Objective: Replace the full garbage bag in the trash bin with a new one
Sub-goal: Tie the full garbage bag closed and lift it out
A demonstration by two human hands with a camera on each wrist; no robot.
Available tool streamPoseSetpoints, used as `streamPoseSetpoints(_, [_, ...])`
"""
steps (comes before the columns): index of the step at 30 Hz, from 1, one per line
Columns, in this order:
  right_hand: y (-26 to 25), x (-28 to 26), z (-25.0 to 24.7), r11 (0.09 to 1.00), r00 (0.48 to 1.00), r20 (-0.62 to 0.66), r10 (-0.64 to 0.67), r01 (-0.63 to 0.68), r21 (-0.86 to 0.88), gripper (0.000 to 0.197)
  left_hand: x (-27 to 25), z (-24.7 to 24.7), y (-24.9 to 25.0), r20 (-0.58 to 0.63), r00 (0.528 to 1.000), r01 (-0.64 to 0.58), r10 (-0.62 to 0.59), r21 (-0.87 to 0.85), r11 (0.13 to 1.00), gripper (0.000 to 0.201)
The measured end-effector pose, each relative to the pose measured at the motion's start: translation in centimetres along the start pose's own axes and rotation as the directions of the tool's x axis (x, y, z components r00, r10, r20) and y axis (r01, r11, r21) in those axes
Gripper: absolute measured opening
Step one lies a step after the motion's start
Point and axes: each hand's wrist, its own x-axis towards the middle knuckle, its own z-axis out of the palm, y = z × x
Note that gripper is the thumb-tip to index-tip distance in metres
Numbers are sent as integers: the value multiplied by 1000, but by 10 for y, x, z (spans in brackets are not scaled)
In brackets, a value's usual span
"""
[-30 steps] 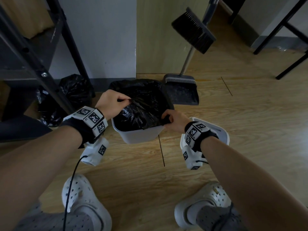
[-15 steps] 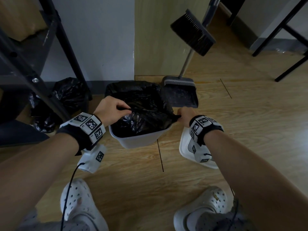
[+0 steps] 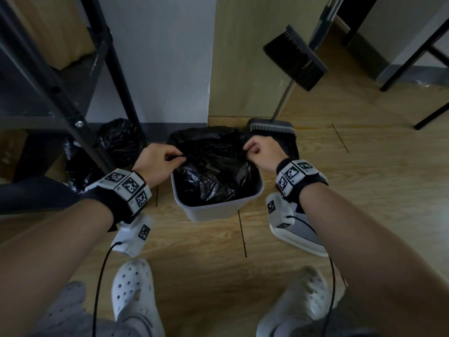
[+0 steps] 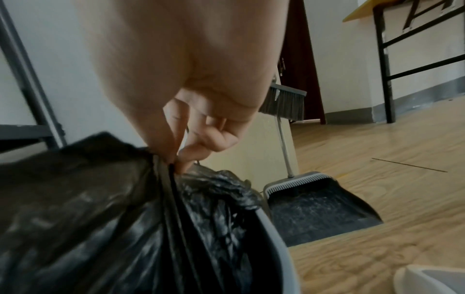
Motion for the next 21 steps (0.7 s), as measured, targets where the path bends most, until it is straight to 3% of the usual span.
streamPoseSetpoints(6, [30,21,-28,978,978,-24,206,-206,33,20,25,4,8,-8,1000,17,-17,7,1000,17])
streamPoseSetpoints(11, [49,49,-19,949,943,109,316,-314,-30,28,52,22,8,169,985,32,-44,71,997,22])
streamPoseSetpoints(18, [64,76,0,830,841,290,457,-521,202,37,75,37,-6,234,967,89,-101,60,994,23])
streamPoseSetpoints(21, [63,82,2,801,860,268,435,-505,322,25,76,39,-11,246,967,48,-71,100,994,21])
